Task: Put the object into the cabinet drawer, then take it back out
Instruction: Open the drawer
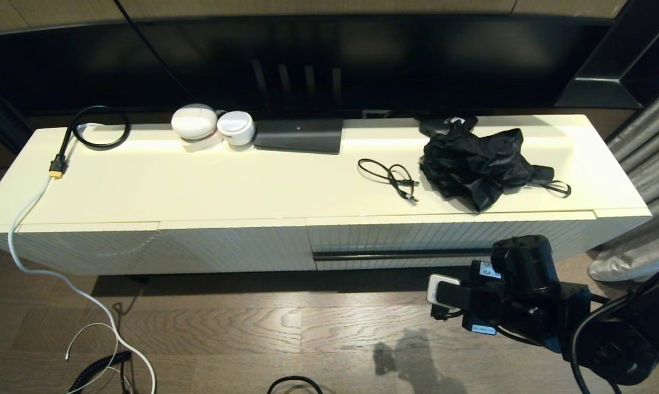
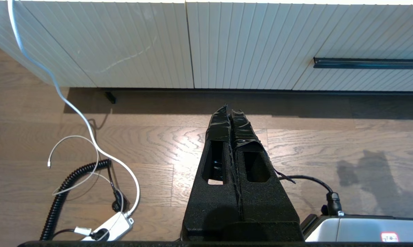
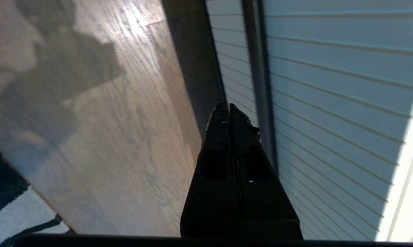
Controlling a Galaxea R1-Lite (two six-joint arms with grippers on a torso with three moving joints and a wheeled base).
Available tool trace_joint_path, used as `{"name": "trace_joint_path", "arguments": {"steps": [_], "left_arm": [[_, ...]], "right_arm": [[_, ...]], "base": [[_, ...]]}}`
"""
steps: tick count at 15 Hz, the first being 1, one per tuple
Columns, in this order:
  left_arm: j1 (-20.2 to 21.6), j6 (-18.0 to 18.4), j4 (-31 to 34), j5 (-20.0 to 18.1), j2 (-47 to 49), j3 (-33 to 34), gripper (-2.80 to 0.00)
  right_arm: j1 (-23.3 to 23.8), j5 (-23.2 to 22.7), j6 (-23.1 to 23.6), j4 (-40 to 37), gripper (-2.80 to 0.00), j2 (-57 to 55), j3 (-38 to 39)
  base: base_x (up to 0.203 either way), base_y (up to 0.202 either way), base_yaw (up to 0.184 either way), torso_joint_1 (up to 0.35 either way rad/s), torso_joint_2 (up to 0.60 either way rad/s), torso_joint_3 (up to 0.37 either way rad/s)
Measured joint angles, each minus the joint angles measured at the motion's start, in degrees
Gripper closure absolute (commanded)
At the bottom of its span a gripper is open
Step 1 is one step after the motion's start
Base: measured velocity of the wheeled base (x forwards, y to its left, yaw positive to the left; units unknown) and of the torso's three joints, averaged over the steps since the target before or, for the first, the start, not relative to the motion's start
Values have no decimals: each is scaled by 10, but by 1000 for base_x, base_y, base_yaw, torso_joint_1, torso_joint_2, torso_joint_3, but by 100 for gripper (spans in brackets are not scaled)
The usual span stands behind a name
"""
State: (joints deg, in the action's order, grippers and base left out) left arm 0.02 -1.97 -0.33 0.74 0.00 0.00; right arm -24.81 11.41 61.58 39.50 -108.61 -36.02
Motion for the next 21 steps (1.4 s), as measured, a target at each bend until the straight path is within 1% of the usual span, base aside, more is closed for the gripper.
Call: {"name": "trace_joint_path", "arguments": {"steps": [1,3,5,8,13,14,21], "left_arm": [[0,0,0,0,0,0,0],[0,0,0,0,0,0,0],[0,0,0,0,0,0,0],[0,0,0,0,0,0,0],[0,0,0,0,0,0,0],[0,0,0,0,0,0,0],[0,0,0,0,0,0,0]], "right_arm": [[1,-9,4,1,0,-5,0],[11,-36,36,11,0,-19,0],[19,-57,70,52,0,-40,1],[23,-72,105,108,0,-74,4],[31,-86,125,126,0,-99,4],[32,-88,128,131,-280,-100,4],[38,-90,138,131,-280,-105,5]], "base": [[0,0,0,0,0,0],[0,0,0,0,0,0],[0,0,0,0,0,0],[0,0,0,0,0,0],[0,0,0,0,0,0],[0,0,0,0,0,0],[0,0,0,0,0,0]]}}
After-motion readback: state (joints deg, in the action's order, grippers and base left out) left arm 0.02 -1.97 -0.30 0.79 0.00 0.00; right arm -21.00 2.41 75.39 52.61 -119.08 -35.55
